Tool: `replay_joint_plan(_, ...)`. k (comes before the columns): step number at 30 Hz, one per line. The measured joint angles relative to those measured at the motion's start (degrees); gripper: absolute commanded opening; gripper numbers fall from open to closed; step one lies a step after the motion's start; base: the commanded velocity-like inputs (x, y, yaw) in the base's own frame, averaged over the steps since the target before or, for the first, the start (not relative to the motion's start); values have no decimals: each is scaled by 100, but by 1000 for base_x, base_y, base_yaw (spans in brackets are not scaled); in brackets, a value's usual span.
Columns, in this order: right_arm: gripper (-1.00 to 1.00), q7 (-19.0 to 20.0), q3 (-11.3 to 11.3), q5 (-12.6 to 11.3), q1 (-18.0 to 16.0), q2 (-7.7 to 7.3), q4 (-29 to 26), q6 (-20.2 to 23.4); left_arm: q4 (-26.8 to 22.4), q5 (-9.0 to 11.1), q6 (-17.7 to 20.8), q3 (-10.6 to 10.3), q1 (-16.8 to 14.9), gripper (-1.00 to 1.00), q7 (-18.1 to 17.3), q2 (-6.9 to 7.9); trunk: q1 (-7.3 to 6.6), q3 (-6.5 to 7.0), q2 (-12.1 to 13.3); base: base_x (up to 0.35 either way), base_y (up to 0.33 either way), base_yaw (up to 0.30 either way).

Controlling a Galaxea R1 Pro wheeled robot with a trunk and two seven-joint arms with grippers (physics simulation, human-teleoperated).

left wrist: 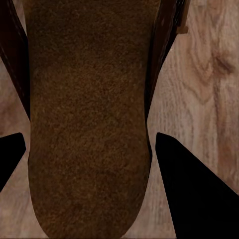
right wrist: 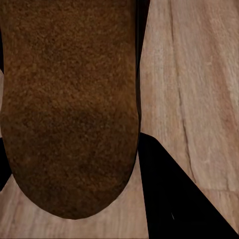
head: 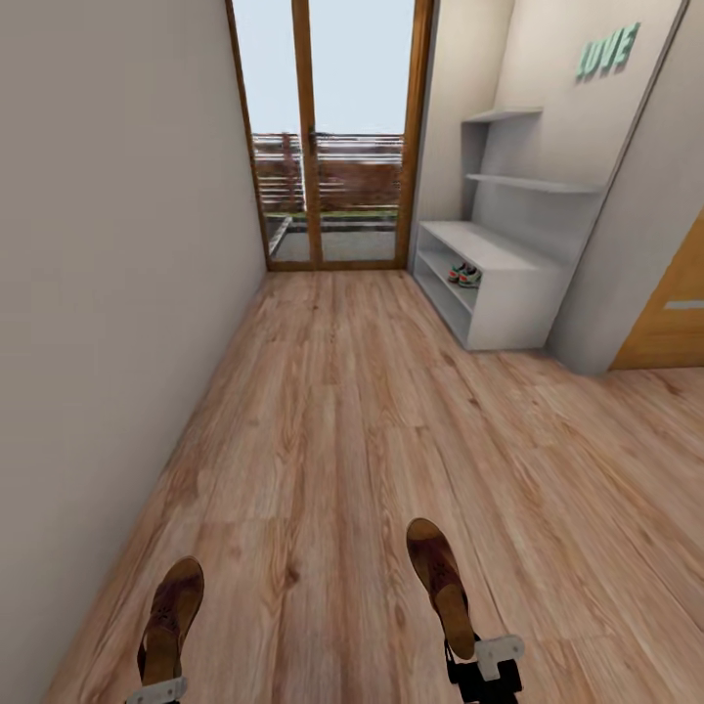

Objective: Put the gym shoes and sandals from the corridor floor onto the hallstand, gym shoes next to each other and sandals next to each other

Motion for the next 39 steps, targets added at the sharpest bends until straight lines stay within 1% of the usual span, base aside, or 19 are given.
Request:
replay_joint_plan(11, -100, 3, -1, -1, 0, -1, 0, 0, -1, 3, -2, -2, 3, -100, 4, 7, 0, 0, 0, 325, 108, 7)
replay_joint_plan(18, -100, 3, 4, 2, -1, 5, 1, 0, -2, 0, -6, -4, 2, -100, 6, 9, 0, 0, 0, 326, 108, 139)
replay_joint_plan(39, -100, 3, 1, 0, 0, -26, 0, -1, 0, 0, -9, -6, 2, -100, 7, 8, 0, 0, 0, 329, 95, 4)
